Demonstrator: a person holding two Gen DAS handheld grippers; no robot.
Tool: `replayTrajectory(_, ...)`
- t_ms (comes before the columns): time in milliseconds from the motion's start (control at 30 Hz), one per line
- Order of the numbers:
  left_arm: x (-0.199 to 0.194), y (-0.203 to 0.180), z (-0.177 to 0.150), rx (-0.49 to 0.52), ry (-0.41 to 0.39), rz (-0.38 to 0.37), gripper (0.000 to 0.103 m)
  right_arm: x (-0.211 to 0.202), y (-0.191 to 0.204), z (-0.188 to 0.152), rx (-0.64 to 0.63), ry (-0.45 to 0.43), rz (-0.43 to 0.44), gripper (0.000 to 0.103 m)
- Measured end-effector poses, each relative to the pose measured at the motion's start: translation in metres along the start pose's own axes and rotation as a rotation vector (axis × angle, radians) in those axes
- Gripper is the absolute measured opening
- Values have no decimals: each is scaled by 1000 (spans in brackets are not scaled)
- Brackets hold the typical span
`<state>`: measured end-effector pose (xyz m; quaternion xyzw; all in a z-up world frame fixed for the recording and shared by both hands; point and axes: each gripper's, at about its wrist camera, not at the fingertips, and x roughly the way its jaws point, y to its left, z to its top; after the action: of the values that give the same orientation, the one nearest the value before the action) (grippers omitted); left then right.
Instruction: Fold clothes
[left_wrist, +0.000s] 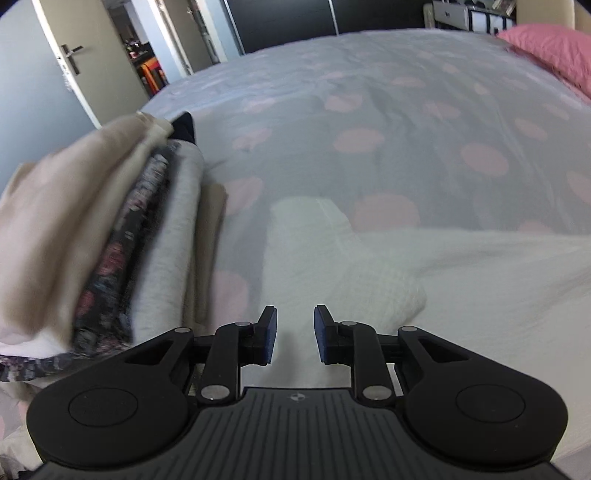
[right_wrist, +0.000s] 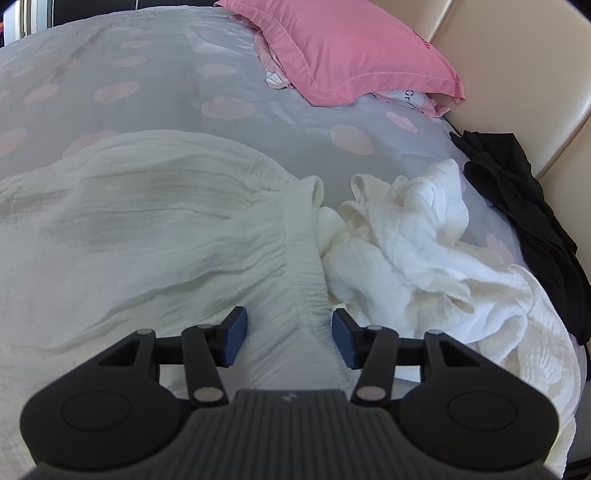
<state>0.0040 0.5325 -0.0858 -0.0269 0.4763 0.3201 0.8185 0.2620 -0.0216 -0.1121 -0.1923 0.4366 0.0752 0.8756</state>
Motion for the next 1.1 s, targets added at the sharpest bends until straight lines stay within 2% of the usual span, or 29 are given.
replayTrajectory(267,18,-21,-15,16,4,7,19,7,2,0,-8,19,-12,56)
replayTrajectory(333,12,-19,-16,4,4,-34,6,7,3,0,-10,23,-15,56)
replayTrajectory(500,-23,-11,-18,-23,-59,-25,4,5,3,0,-15,25,-21,56)
replayTrajectory(633,-62,17,-14,-128,-123,66,4,-1,-1,1,3,15,-20,56)
replayTrajectory(733,-83,41,-12,-188,-138,160,4,-6,-4,3,16,1,-18,56)
replayTrajectory(900,-79,68,-19,-205,-58,268,4,-15,-8,5,34,-14,-15,56)
replayTrajectory(1000,-67,73,-25,-207,5,275,7,-20,-15,5,48,-9,-12,56)
replayTrajectory(1100,-69,70,-30,-215,12,267,12,-26,-24,5,78,2,3,56)
